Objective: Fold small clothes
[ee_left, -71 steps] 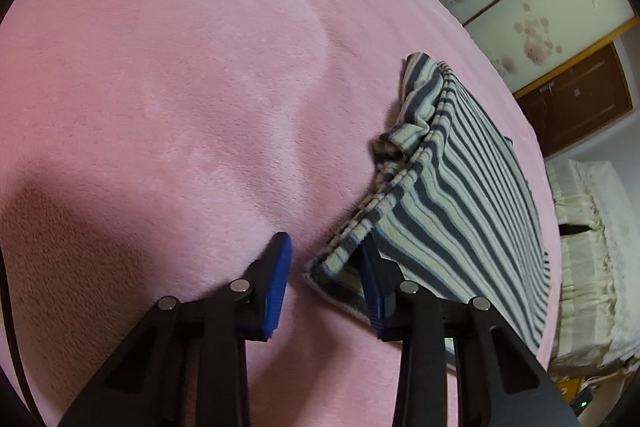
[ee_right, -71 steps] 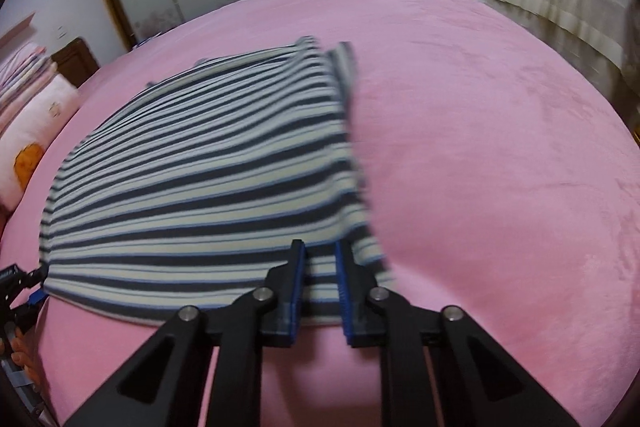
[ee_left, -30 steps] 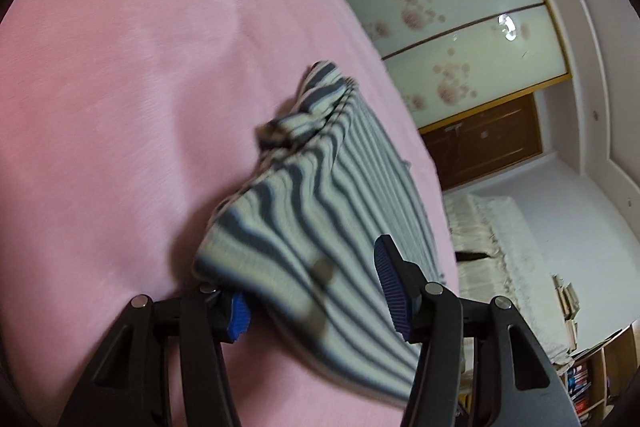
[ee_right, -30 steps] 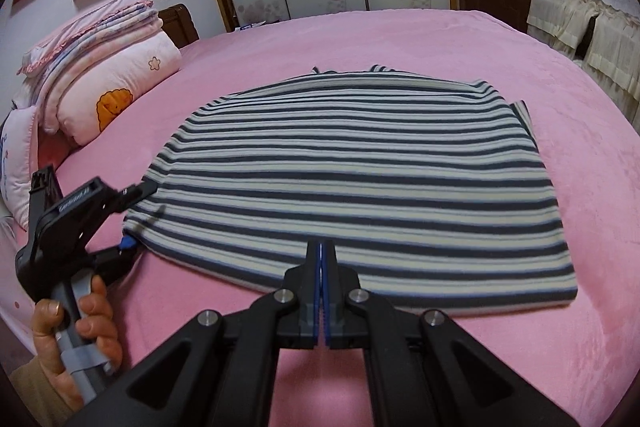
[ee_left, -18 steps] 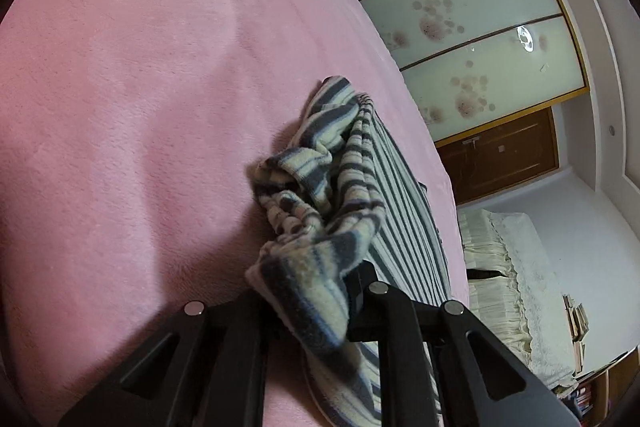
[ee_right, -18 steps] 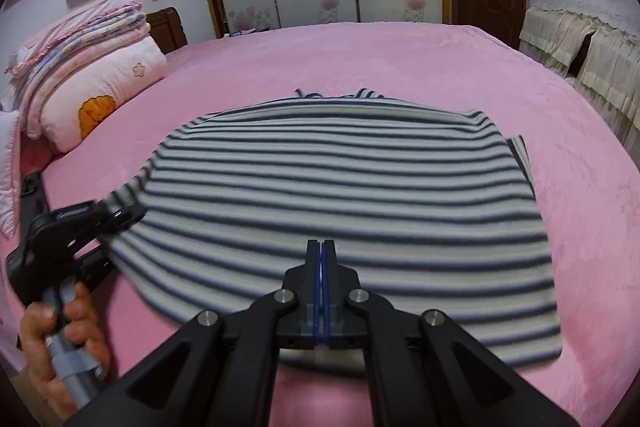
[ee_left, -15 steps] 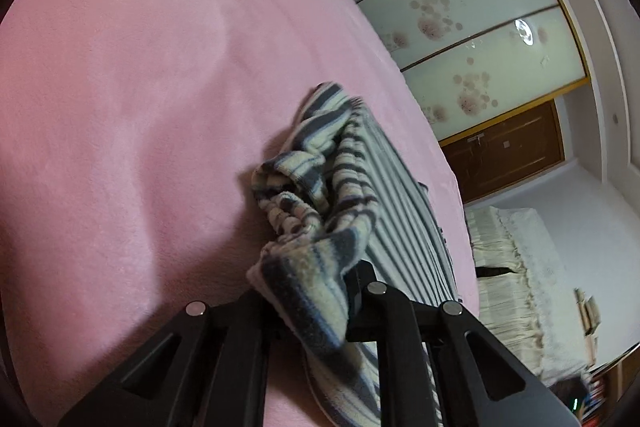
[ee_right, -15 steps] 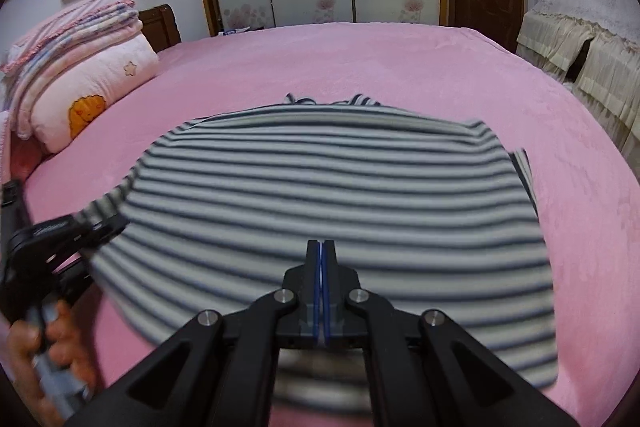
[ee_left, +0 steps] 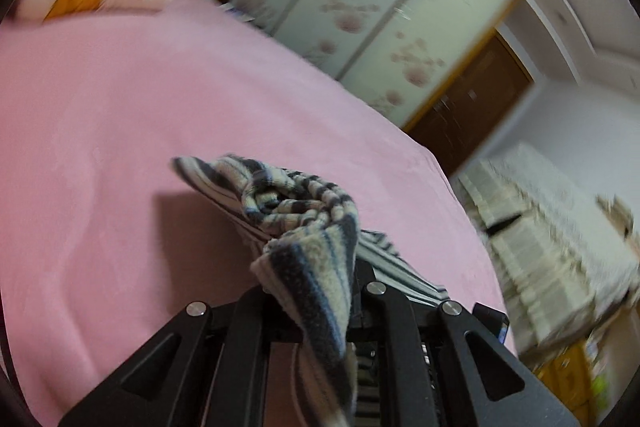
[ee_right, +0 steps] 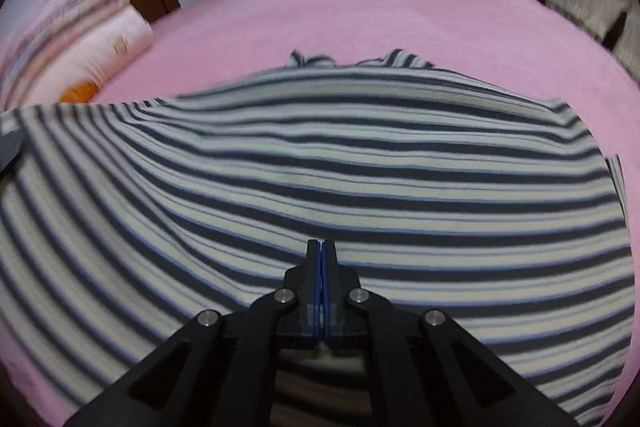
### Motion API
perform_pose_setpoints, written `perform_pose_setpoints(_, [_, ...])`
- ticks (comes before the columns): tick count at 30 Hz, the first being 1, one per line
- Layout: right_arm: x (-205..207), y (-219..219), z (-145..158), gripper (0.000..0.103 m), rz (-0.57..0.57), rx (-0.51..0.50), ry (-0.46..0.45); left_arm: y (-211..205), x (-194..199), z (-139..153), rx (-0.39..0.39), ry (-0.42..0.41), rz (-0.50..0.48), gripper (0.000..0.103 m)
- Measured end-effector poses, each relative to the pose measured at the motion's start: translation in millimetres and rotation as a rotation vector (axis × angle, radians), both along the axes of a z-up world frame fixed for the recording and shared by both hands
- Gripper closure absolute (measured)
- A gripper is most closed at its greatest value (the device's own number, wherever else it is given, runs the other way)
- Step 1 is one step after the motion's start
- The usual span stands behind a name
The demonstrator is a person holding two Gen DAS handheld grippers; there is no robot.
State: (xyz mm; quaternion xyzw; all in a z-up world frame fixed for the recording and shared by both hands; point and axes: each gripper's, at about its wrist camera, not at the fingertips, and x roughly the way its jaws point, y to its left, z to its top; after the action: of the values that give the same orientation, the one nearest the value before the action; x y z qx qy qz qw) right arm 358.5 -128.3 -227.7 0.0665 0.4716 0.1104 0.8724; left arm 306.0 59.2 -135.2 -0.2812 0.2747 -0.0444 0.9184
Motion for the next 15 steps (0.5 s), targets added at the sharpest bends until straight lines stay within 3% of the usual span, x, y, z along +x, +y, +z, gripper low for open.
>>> perform_pose_setpoints(3, [-19.4,-35.8,15.9,0.103,-0.049,0.056,-0.039,-49.0,14.8,28.9,0.108,-0.023,-0.116,0.095])
perform_pose_setpoints(7, [-63.1,-108.4,32.1,0.103,-0.166,0.098,-0.087,-130.4,17.3,37.5,0.258,-0.029,-0.329,0.095])
perform_pose_setpoints(12, [-122.4,-195.2,33.2,0.103,-0.342,0.093,-0.087,-226.7,-0.5,-17.0,0.444,0.11,-0.614,0.093])
perform_pose_setpoints(15, [-148.9,-223.3,23.2,0.098,-0.396,0.056,-0.051,-252.7,-21.3,-53.1,0.527,0.167,-0.717,0.08])
